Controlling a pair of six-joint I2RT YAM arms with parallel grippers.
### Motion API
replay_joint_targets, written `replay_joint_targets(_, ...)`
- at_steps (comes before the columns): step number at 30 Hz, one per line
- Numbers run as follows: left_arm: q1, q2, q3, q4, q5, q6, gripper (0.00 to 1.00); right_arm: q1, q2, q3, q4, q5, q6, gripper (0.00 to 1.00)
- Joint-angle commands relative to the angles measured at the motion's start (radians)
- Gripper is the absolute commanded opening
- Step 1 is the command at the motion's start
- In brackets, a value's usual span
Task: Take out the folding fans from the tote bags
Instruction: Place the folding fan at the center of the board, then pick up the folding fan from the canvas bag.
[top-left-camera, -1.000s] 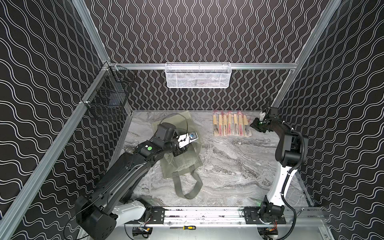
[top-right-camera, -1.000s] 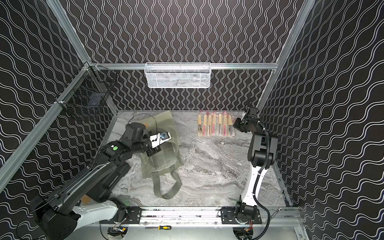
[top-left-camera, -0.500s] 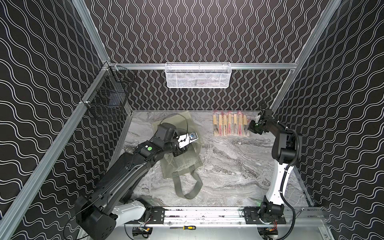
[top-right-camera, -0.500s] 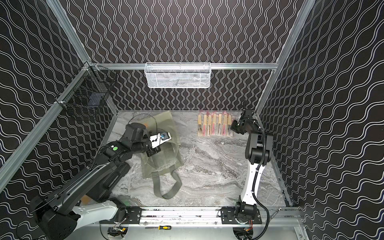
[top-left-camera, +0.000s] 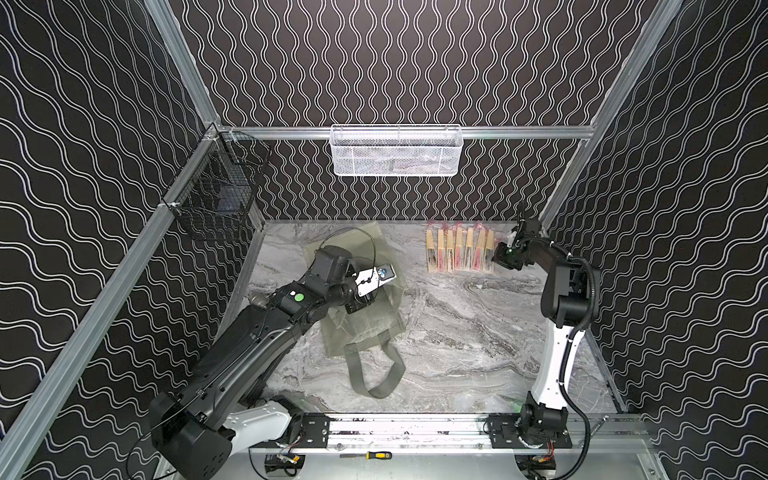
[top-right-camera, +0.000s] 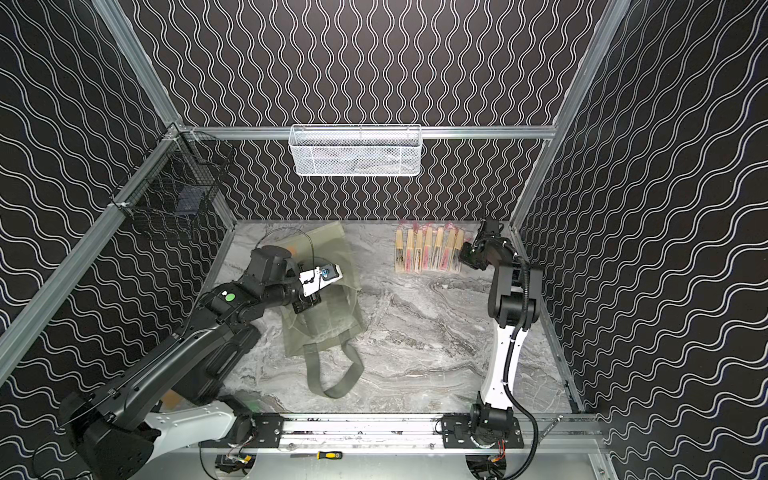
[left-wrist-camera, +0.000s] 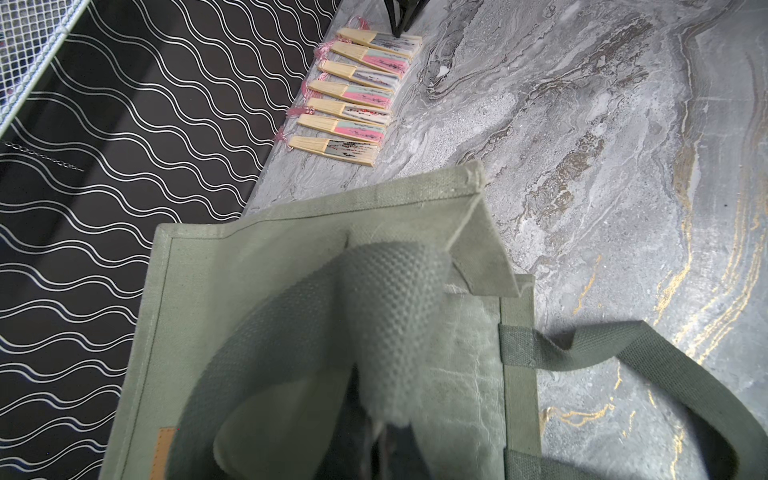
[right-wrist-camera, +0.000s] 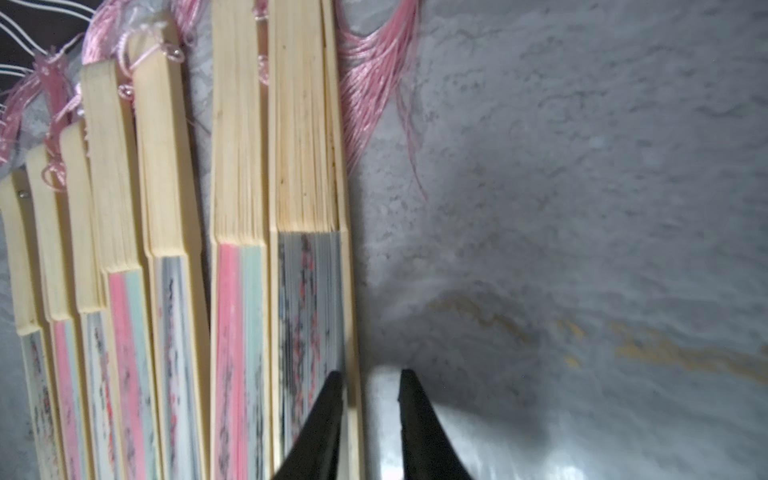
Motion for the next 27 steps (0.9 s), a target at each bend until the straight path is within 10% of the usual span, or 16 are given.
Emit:
replay_joint_targets(1, -0.002, -0.001, 0.002, 0.040, 0.016, 0.009, 0.00, 0.003, -0.050, -0.013, 0.017, -0.013, 0.017, 0.30)
replay_joint_targets(16, 0.000, 0.001, 0.004, 0.037, 0.012, 0.009, 0.00, 0.065, -0.170, -0.091, 0.050, 0.008, 0.090, 0.40)
replay_joint_targets(27, -0.002, 0.005, 0.005, 0.037, 0.014, 0.008, 0.00, 0.349, -0.784, -0.828, 0.494, 0.104, 0.381, 0.40)
